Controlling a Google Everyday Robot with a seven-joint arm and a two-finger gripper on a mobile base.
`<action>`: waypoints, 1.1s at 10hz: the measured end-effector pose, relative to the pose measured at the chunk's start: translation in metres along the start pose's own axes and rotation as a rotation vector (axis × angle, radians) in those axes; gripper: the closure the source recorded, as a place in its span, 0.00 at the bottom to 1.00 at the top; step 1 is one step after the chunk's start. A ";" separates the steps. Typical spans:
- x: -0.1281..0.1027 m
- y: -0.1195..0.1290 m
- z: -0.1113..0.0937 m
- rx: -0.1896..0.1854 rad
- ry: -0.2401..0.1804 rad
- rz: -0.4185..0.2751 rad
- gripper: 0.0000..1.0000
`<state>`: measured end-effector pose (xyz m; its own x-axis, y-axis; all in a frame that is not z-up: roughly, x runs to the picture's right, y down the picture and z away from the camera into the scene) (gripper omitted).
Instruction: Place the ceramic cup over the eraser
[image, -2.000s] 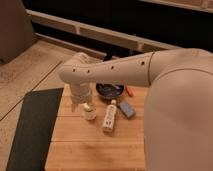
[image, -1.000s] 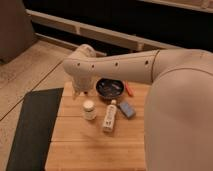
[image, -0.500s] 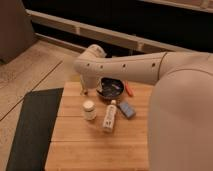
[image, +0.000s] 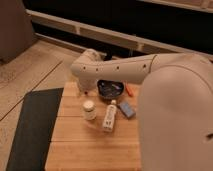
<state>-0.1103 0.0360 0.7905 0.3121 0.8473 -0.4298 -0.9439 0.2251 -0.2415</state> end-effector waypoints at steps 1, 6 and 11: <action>0.001 0.005 0.006 -0.002 0.016 -0.013 0.35; 0.013 0.024 0.030 -0.034 0.113 -0.012 0.35; 0.019 0.006 0.032 0.013 0.167 0.038 0.35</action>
<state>-0.1138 0.0684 0.8087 0.2891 0.7639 -0.5769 -0.9562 0.2017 -0.2121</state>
